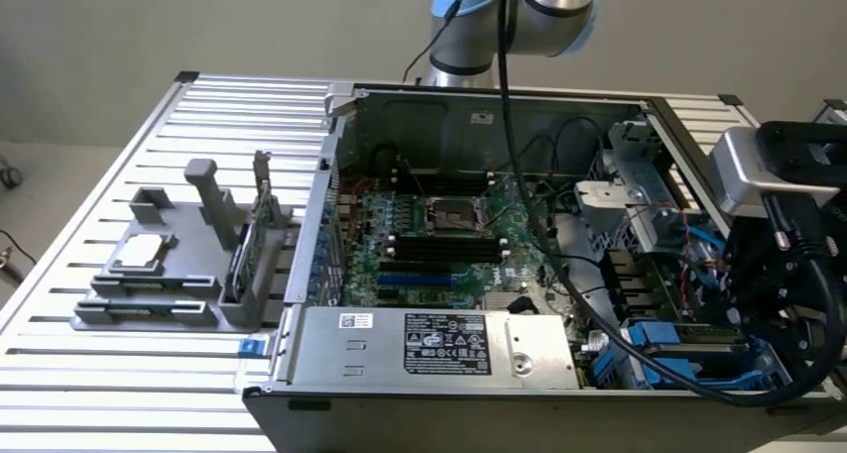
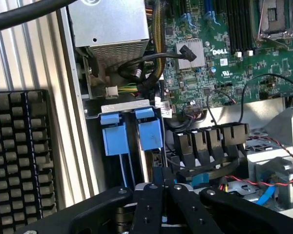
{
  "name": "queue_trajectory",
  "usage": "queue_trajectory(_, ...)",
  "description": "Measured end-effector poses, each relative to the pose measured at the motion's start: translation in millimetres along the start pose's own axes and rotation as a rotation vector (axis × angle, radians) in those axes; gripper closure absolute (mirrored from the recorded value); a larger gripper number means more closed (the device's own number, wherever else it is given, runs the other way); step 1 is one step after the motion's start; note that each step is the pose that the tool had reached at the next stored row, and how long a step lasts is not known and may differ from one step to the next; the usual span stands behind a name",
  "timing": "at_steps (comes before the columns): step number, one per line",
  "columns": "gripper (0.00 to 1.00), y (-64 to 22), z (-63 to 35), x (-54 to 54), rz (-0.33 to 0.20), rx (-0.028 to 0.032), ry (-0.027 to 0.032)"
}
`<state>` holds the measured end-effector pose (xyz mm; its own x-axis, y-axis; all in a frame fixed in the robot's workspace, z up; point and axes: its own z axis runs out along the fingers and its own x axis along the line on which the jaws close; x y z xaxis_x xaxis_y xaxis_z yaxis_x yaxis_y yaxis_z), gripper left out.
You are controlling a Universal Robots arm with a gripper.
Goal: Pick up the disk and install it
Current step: 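Insert the first disk wire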
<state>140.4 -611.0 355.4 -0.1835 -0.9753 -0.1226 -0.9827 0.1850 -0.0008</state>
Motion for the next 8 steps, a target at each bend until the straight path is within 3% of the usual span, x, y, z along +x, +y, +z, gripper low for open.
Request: queue_trajectory(8, 0.89, 0.0, -2.3, -0.3, 0.109, 0.0134, -0.0004)
